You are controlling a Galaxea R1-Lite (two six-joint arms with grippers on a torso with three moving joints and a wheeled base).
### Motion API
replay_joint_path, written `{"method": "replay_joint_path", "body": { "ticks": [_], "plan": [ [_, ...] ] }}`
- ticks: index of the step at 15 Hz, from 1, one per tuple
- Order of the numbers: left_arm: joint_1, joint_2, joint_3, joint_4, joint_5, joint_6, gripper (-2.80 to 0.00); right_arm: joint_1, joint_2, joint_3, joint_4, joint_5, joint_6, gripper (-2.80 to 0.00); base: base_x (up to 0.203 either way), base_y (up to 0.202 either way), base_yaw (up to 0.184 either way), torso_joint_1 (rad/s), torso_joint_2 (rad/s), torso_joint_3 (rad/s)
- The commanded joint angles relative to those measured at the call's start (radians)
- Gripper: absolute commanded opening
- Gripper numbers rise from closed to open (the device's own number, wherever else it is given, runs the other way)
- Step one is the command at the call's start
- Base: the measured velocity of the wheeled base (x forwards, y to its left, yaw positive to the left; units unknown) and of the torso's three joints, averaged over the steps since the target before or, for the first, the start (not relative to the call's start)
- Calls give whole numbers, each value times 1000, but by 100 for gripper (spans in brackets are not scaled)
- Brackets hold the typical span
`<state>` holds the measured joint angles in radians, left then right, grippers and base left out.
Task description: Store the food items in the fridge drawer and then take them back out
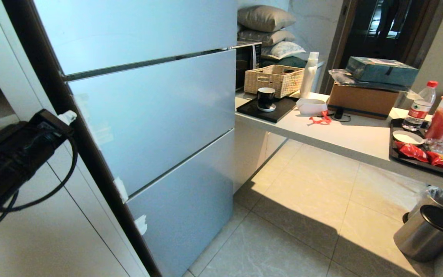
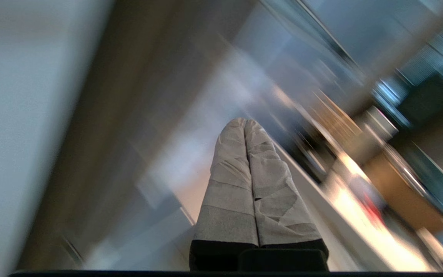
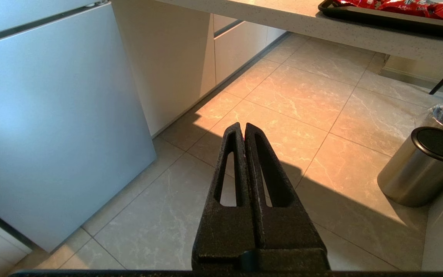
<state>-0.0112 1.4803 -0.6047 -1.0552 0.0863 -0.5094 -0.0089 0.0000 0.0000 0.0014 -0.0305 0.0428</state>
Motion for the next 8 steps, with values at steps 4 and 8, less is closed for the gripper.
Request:
{"method": "replay_joint_path", "body": {
  "ticks": [4, 8],
  "plan": [
    [109, 188, -140, -42, 78, -1, -280, 0, 1, 0, 0, 0, 0, -280, 0, 0, 0, 0, 0, 0],
    [103, 226, -148, -42, 52, -8, -280, 0, 0, 0, 0, 0, 0, -280, 0, 0, 0, 0, 0, 0]
  ]
}}
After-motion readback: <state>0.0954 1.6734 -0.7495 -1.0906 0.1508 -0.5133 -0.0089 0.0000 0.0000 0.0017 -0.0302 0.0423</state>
